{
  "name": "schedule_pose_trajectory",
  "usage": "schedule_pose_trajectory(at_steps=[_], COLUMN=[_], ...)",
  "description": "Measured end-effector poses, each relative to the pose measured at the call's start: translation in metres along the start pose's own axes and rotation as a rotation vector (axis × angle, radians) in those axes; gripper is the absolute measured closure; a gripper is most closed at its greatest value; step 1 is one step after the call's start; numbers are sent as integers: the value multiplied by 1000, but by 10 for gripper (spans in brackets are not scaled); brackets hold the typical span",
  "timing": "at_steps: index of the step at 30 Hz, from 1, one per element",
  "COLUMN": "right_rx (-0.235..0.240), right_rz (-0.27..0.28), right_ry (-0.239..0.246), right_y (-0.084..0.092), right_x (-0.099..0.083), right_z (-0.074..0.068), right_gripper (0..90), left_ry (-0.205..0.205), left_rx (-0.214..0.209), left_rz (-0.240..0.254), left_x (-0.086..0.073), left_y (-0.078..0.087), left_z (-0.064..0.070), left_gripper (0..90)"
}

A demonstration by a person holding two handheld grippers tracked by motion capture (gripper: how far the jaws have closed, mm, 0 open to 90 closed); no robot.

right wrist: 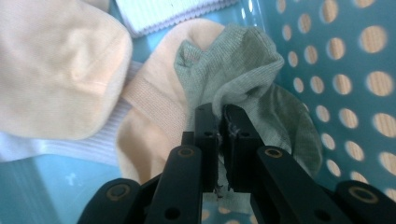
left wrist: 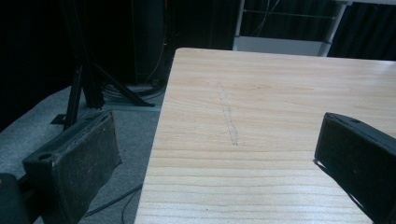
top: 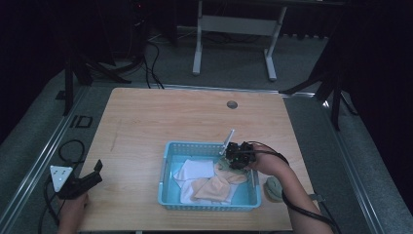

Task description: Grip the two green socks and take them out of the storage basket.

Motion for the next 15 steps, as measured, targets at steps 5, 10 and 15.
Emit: schedule_pose_trajectory(at_steps=[5, 10, 15], right_rx=[-10, -28, -52], right_rz=[35, 81, 122], right_ry=[5, 13, 22], right_y=[18, 38, 61], right_x=[3, 5, 7], right_z=[-4, -6, -9], right_gripper=[858, 858, 858], left_ry=[-2, -2, -1], left_rx=[1, 2, 3], left_rz=[2, 0, 0], left_x=[0, 0, 0], left_y=[0, 0, 0], left_z=[0, 0, 0], left_gripper=[4, 4, 5])
Point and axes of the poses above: each handheld gripper's, and its own axes: y roughly backward along the jaws, x roughly out of its top, z roughly to its right, the point moved 1 cm from there along -y, roughly forward along the jaws, and after that the axes turned 7 degrees about y, right-handed, at the moved point
